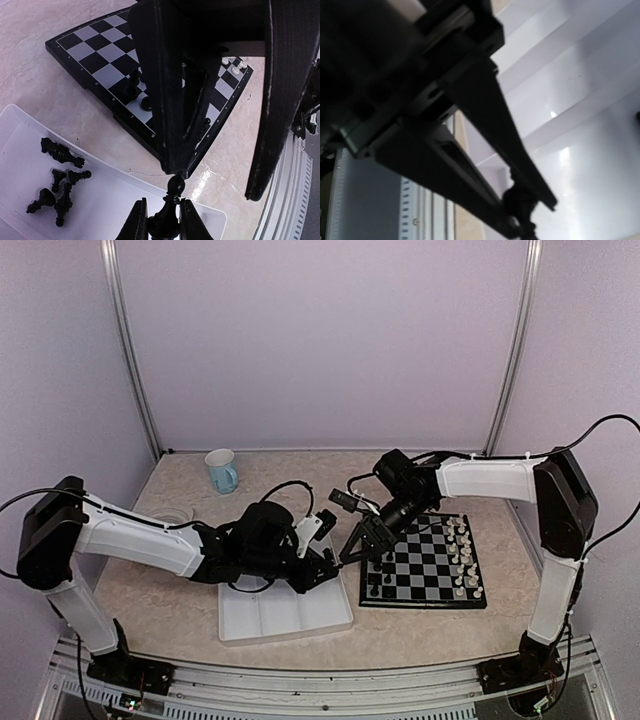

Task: Set up the chess pieces on the board
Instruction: Pass from the left arm to the right, then place the bishop on f8.

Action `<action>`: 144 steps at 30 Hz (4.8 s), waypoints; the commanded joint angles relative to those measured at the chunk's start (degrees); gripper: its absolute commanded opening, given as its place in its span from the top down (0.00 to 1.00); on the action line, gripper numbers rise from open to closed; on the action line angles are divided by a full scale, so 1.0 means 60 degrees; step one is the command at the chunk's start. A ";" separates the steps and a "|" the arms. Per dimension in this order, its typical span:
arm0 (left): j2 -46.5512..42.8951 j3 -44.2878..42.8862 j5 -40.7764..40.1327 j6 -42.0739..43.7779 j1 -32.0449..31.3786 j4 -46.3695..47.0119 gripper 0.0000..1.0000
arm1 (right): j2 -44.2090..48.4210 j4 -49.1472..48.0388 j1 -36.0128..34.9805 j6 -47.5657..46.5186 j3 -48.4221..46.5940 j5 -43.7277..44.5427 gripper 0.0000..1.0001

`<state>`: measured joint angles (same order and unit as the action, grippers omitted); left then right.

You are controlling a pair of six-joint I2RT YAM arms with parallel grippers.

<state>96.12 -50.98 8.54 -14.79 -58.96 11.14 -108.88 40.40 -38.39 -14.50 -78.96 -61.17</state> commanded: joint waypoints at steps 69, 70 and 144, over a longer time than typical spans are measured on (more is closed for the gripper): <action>-0.0119 0.0326 -0.0200 0.0281 0.0218 -0.0005 0.69 | -0.0626 0.0175 -0.0050 -0.0292 -0.0511 0.0813 1.00; -0.0113 0.0316 -0.0153 0.0282 0.0225 0.0014 0.74 | -0.0615 0.0191 -0.0062 -0.0294 -0.0517 0.0826 1.00; 0.0122 0.0830 -0.0484 -0.0217 0.0646 0.0268 0.99 | -0.2411 0.3036 0.0587 -0.3590 -0.3956 0.9199 0.91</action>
<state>96.07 -46.63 5.74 -16.10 -55.42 11.16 -122.19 57.36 -34.04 -36.32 -101.10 -5.87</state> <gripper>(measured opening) 0.078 0.074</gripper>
